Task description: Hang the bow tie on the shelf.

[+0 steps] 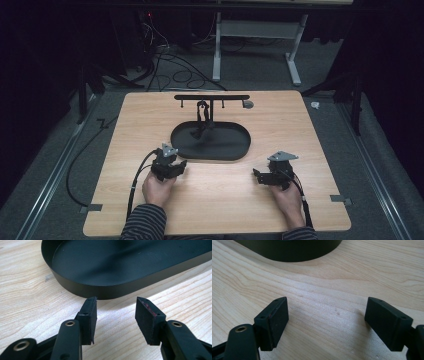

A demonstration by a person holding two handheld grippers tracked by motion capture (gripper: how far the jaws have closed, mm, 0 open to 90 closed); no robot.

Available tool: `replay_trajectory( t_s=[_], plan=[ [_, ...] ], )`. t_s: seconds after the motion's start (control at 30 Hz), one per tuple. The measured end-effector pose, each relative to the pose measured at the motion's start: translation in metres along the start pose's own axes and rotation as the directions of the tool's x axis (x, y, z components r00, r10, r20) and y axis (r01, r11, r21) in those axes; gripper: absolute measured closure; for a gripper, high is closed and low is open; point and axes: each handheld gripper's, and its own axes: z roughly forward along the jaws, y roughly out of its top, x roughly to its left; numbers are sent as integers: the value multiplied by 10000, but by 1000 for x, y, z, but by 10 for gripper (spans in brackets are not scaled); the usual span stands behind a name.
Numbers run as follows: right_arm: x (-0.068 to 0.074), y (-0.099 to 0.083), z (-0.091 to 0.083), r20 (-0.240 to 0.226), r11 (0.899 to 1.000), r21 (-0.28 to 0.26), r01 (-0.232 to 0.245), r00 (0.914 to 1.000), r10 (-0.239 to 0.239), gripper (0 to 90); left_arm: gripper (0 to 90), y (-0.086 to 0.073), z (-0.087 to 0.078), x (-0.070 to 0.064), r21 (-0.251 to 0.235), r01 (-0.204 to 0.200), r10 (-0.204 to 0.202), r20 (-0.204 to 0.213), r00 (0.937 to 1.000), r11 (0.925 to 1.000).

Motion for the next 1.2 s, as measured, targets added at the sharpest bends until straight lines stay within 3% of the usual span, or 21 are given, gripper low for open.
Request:
replay_trajectory(
  t_s=[0.53, 0.73, 1.1, 1.2],
  plan=[
    [0, 0, 0, -5, 10000, 7, 20, 10000, -20, 204, 521, -2, 10, -4, 75, -10, 10, 12, 10000, 10000],
    [0, 0, 0, -4, 10000, 7, 21, 10000, -21, 205, 519, -3, 14, -7, 232, -326, 327, -65, 9994, 9992],
    [0, 0, 0, -5, 10000, 7, 22, 10000, -22, 205, 461, -12, 16, -9, -465, -108, 111, 49, 9999, 9989],
    [0, 0, 0, -10, 10000, 4, 13, 10000, -13, 205, 431, -12, 16, -12, -430, -54, 53, -31, 10000, 9991]
  ],
)
